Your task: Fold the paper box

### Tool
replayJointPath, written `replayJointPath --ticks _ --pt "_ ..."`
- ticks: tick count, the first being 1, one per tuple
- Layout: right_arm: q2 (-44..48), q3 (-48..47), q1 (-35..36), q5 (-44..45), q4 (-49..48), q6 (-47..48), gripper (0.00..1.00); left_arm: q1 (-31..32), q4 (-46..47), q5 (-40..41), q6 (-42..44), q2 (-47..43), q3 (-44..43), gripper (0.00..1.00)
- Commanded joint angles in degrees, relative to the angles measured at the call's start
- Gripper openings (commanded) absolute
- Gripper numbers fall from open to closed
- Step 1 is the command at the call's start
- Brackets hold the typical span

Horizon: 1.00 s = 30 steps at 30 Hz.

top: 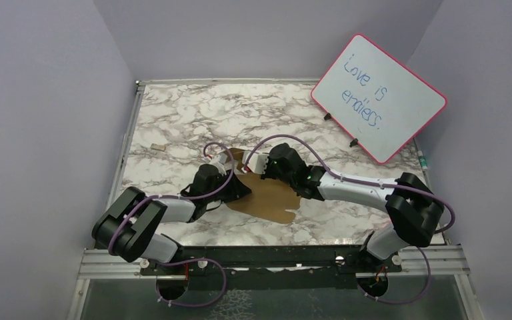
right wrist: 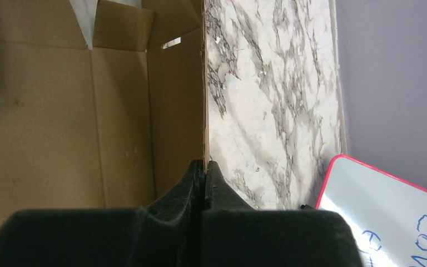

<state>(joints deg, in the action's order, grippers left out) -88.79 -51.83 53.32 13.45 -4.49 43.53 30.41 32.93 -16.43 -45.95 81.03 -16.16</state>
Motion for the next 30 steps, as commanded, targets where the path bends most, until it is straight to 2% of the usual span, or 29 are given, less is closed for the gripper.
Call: replayJointPath --ticks 1,6,10,14,18,24,30 --pt "-0.5 1.1 0.6 1.8 -1.6 -0.2 0.01 0.2 -4.0 3.4 0.8 1.6 -0.3 0.39" --pt "1.3 1.8 0.6 3.3 -2.3 2.0 0.01 -0.5 -9.0 0.3 2.3 -3.2 -3.8 0.5" --pt "0.9 2.5 0.6 5.8 -3.6 4.6 0.01 -2.4 -24.7 2.5 9.1 -9.2 -11.0 0.58" --pt "0.9 2.9 0.6 7.5 -5.1 6.1 0.01 -7.6 -35.6 3.7 13.6 -15.3 -16.7 0.63" --pt "2.4 2.8 0.6 7.0 -5.6 7.7 0.01 -14.2 -40.1 3.0 14.3 -19.8 -19.8 0.66" --pt "4.1 2.9 0.6 6.1 -6.5 10.9 0.01 -21.2 -42.9 -2.0 18.0 -15.6 -27.1 0.7" --pt "5.3 3.5 0.6 4.3 -6.5 12.4 0.01 -25.1 -45.0 -9.2 22.5 -3.8 -37.1 0.7"
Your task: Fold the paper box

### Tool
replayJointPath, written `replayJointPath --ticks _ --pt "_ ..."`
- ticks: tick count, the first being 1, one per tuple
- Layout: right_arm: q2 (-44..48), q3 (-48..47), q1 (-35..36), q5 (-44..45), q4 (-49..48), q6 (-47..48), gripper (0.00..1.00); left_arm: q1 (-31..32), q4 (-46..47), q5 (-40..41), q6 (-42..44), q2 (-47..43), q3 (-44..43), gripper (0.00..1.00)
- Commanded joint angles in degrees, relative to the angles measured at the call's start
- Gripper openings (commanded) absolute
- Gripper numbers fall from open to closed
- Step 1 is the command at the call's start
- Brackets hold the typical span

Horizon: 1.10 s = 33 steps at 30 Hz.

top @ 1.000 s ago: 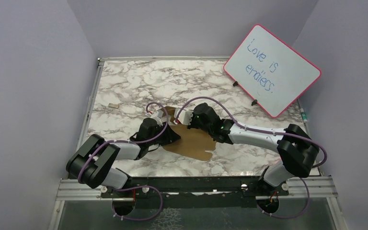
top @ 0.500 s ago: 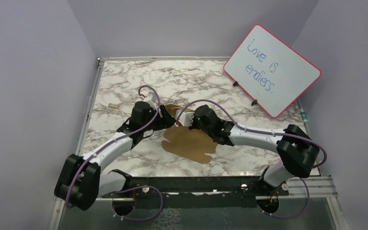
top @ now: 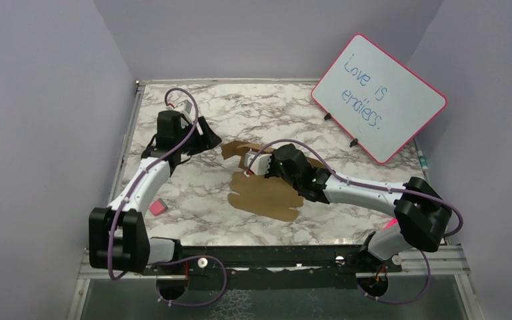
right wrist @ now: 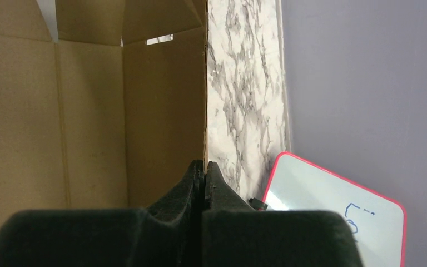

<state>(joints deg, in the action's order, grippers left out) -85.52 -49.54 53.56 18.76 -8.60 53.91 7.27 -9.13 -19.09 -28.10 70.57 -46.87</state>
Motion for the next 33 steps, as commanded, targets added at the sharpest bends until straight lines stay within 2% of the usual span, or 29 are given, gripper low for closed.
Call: replayJointPath --ticks 1,8,17,23,33 --pt "2.2 1.5 0.4 -1.3 -2.6 2.2 0.01 -2.3 -3.3 -7.3 4.9 8.6 -7.9 0.69" --pt "2.4 4.6 0.4 -3.7 -5.5 3.8 0.01 -2.6 -3.9 -11.9 5.4 21.0 -14.6 0.6" --pt "1.2 6.3 0.4 -4.9 -7.5 5.2 0.01 -1.1 -4.0 -17.4 5.8 29.7 -15.4 0.56" --pt "0.3 6.6 0.4 -4.9 -7.8 6.2 0.01 1.3 -3.6 -18.3 5.5 30.2 -15.0 0.53" --pt "-1.9 8.8 0.5 -3.5 -10.0 9.7 0.01 3.5 -0.2 -17.7 2.7 24.8 -9.4 0.53"
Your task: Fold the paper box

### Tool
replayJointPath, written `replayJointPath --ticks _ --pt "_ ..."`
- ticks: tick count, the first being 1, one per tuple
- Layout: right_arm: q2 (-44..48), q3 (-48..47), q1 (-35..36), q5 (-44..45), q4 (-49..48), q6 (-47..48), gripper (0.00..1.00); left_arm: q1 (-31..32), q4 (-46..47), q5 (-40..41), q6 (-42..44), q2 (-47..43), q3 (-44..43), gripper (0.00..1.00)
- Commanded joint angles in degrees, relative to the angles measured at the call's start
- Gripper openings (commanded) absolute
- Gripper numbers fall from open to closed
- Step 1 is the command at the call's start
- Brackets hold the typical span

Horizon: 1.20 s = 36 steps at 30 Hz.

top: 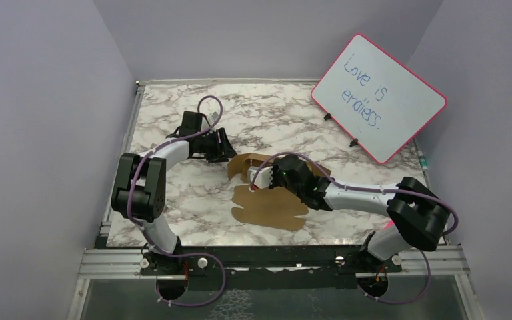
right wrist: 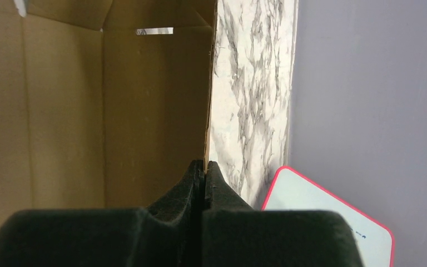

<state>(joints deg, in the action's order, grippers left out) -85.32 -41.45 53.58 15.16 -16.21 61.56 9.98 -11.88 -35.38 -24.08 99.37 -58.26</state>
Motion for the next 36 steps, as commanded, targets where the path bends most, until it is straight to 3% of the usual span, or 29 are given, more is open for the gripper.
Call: replayJointPath --ticks 1,18,27,36 --pt "-2.5 1.1 0.5 0.5 -3.0 2.4 0.01 0.9 3.2 -1.2 -1.7 -4.7 2.7 0.53" --pt "-4.4 6.5 2.9 6.5 -19.5 10.1 0.01 4.3 8.3 4.6 -4.1 -15.6 13.4 0.53" --pt "-5.0 9.3 4.0 7.2 -26.9 15.4 0.01 9.1 20.2 13.0 -8.2 -23.4 22.9 0.53" --pt "-9.7 13.5 6.2 10.3 -40.3 20.5 0.01 12.6 32.0 19.1 -5.4 -28.1 31.8 0.53"
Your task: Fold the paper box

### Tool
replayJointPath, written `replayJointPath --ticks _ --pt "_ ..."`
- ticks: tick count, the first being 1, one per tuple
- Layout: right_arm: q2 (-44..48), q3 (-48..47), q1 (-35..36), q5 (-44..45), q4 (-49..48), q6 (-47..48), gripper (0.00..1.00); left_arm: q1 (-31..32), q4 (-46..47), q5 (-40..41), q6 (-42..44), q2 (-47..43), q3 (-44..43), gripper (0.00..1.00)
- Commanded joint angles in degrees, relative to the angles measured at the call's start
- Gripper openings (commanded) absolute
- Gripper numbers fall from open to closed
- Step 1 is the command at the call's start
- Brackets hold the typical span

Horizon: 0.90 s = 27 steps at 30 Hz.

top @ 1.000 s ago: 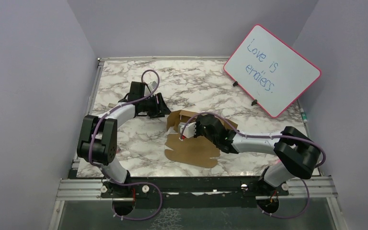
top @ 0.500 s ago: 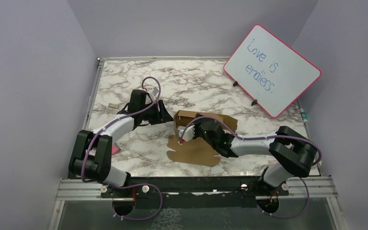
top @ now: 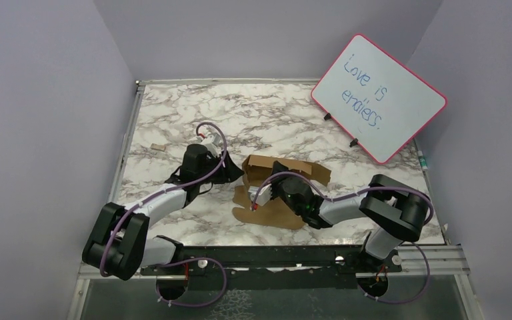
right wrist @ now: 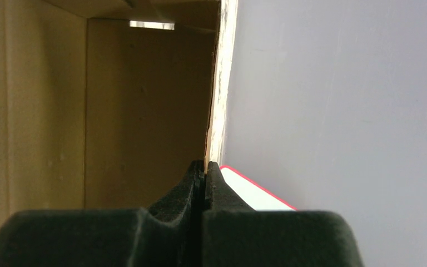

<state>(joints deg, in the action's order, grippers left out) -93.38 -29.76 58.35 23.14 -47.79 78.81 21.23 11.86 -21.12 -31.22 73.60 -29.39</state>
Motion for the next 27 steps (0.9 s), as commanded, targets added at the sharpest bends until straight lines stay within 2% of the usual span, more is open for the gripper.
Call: replayJointPath --ticks 1,13,27 --pt "-1.8 1.8 1.8 2.5 -8.6 3.3 0.01 1.6 8.7 5.4 2.4 -2.4 3.5 0.54" --pt "-3.5 2.2 3.8 4.6 -10.4 5.0 0.01 3.7 17.2 5.6 10.2 -2.2 6.9 0.53" --pt "-1.7 1.7 4.0 3.5 -4.6 2.2 0.01 7.6 26.9 10.4 15.3 0.5 9.6 0.53"
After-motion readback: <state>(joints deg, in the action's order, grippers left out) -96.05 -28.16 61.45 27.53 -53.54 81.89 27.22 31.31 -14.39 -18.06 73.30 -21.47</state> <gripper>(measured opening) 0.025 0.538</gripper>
